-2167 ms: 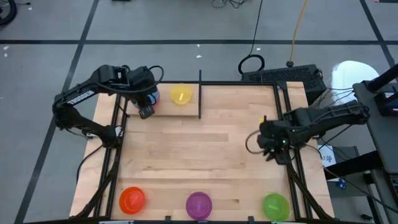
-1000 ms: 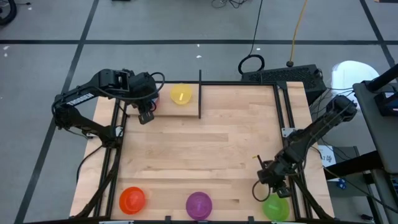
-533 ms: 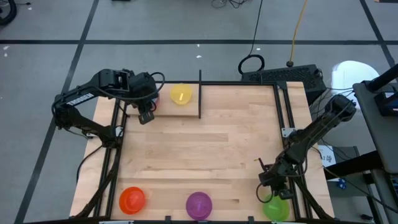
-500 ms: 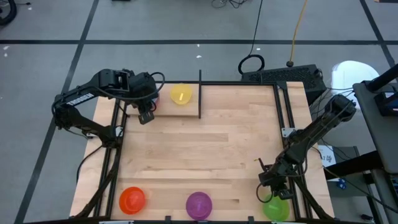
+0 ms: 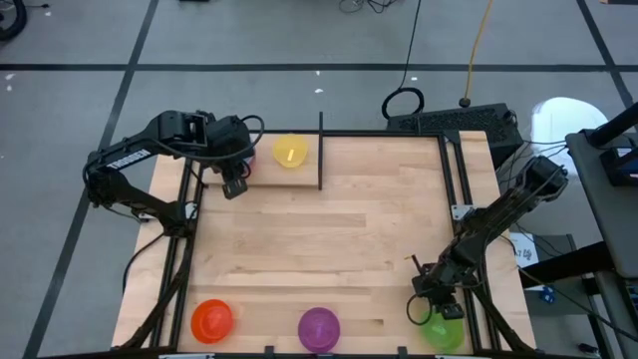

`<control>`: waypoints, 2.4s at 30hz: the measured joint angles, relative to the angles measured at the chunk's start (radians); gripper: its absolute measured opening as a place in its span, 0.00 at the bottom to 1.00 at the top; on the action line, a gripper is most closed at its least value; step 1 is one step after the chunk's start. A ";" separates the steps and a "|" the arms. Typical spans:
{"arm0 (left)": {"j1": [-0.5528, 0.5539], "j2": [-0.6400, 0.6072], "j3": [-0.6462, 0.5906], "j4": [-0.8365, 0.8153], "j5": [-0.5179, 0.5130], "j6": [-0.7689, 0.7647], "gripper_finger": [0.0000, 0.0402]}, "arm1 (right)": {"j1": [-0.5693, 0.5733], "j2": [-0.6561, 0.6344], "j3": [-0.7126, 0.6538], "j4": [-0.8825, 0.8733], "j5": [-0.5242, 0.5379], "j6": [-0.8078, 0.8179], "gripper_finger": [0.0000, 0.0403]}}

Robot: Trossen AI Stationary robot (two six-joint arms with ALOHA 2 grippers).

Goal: Place and stack bowls onto a shelf
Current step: Stack the transparent green bowl on top of the transparent yellow bowl on the shelf

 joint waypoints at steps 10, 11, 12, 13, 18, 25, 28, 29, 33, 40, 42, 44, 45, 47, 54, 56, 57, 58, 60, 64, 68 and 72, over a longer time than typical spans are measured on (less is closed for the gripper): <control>0.000 0.000 0.000 0.001 0.000 0.001 0.18 | -0.008 0.041 0.000 0.018 0.001 0.031 0.03; 0.000 0.000 0.000 0.001 0.000 0.001 0.18 | -0.013 0.041 0.000 0.017 0.002 0.049 0.02; 0.000 0.000 0.000 0.002 0.000 0.001 0.18 | -0.020 0.041 0.000 0.016 0.002 0.072 0.02; 0.000 0.000 0.000 0.002 0.000 0.001 0.18 | -0.030 0.041 0.000 0.016 0.002 0.092 0.02; 0.000 0.000 0.000 0.006 0.000 0.003 0.18 | -0.103 0.030 0.000 0.010 0.003 0.108 0.00; 0.000 0.000 0.000 0.005 -0.001 0.005 0.18 | -0.274 -0.043 0.044 -0.164 0.088 0.032 0.00; 0.000 0.000 0.000 0.005 -0.002 0.014 0.18 | -0.361 -0.074 0.119 -0.313 0.140 -0.078 0.00; 0.000 0.000 0.000 0.005 -0.002 0.017 0.18 | -0.390 -0.082 0.152 -0.363 0.161 -0.121 0.00; 0.000 0.000 0.000 0.005 -0.002 0.039 0.18 | -0.524 -0.087 0.317 -0.555 0.229 -0.301 0.00; 0.000 0.000 0.000 0.005 -0.002 0.041 0.18 | -0.768 -0.066 0.614 -0.713 0.395 -0.508 0.00; 0.000 0.000 0.000 0.006 -0.007 0.041 0.18 | -0.832 -0.051 0.681 -0.695 0.395 -0.580 0.00; 0.000 0.000 0.000 0.010 -0.008 0.044 0.18 | -0.881 -0.026 0.736 -0.681 0.397 -0.652 0.00; 0.000 0.000 0.000 0.016 -0.008 0.054 0.18 | -0.901 -0.012 0.759 -0.673 0.399 -0.688 0.00; 0.000 0.000 0.000 0.040 -0.008 0.087 0.18 | -0.929 0.023 0.800 -0.661 0.394 -0.755 0.00; 0.000 0.000 0.000 0.245 0.001 0.042 0.18 | -0.954 0.161 0.834 -0.535 0.584 -0.805 0.00; -0.003 0.000 0.000 0.309 0.001 -0.002 0.18 | -0.954 0.191 0.834 -0.473 0.634 -0.805 0.00; -0.008 0.004 0.000 0.337 0.001 -0.015 0.18 | -0.954 0.205 0.834 -0.444 0.653 -0.803 0.00; -0.014 0.010 0.000 0.367 0.001 -0.021 0.18 | -0.954 0.218 0.834 -0.412 0.671 -0.799 0.00; -0.027 0.017 -0.001 0.418 0.001 -0.037 0.18 | -0.954 0.234 0.834 -0.351 0.703 -0.791 0.00; -0.063 0.048 0.000 0.508 -0.007 -0.099 0.18 | -0.955 0.241 0.834 -0.252 0.759 -0.796 0.00; -0.095 0.095 0.000 0.510 -0.008 -0.098 0.18 | -0.955 0.230 0.834 -0.184 0.758 -0.836 0.00; -0.113 0.120 -0.001 0.500 -0.008 -0.098 0.18 | -0.956 0.229 0.836 -0.124 0.755 -0.883 0.00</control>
